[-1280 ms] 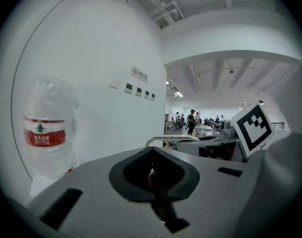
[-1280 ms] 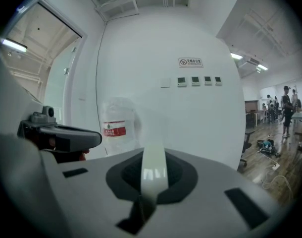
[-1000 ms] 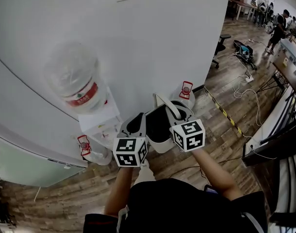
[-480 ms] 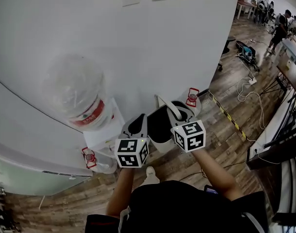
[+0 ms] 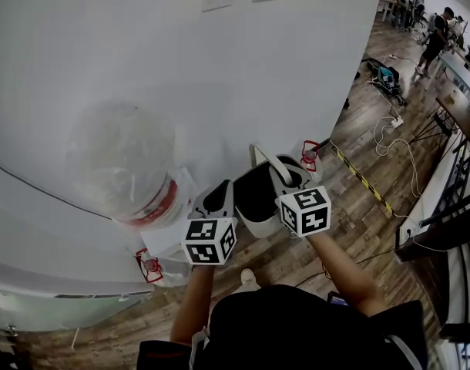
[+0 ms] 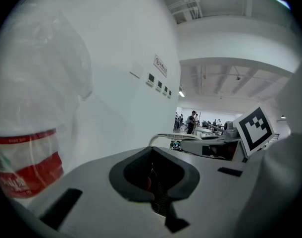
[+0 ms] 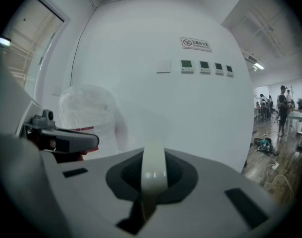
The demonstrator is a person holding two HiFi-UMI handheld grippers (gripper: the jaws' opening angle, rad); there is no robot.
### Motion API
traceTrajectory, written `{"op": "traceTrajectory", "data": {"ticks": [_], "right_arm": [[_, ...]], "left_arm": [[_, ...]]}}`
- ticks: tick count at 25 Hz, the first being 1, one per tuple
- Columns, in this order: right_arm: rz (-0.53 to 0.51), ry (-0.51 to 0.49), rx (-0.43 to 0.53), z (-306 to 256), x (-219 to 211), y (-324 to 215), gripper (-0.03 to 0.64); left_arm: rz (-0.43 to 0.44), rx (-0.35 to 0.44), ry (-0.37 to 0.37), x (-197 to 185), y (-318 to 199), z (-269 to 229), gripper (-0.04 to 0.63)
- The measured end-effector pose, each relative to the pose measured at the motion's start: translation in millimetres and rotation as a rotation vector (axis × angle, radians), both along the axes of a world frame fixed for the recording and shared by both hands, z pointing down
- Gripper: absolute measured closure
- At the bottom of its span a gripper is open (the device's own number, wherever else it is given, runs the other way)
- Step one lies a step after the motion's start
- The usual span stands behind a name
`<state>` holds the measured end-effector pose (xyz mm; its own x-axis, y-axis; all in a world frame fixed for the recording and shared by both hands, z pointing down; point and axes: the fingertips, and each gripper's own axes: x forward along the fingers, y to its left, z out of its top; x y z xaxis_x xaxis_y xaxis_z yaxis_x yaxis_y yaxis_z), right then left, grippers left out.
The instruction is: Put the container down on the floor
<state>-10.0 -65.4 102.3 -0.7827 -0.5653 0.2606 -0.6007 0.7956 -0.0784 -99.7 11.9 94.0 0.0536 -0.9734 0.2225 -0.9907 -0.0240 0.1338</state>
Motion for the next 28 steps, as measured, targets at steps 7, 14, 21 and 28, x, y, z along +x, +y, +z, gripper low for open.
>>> {"op": "traceTrajectory", "data": {"ticks": [7, 14, 21, 28], "right_arm": [[0.039, 0.031, -0.005, 5.8, -16.9, -9.8, 0.588], [0.07, 0.049, -0.017, 14.9, -36.2, -16.7, 0.588], [0.074, 0.061, -0.033, 24.8, -22.7, -32.4, 0.588], [0.038, 0.048, -0.045, 32.6, -37.9, -63.1, 0.588]], "left_arm": [[0.046, 0.014, 0.028, -15.8, -14.2, 1.2, 0.583], [0.096, 0.005, 0.048, -32.8, -30.5, 9.4, 0.583], [0.106, -0.024, 0.076, -15.1, -44.4, 20.7, 0.583], [0.077, -0.044, 0.078, -21.8, -77.1, 31.3, 0.583]]}}
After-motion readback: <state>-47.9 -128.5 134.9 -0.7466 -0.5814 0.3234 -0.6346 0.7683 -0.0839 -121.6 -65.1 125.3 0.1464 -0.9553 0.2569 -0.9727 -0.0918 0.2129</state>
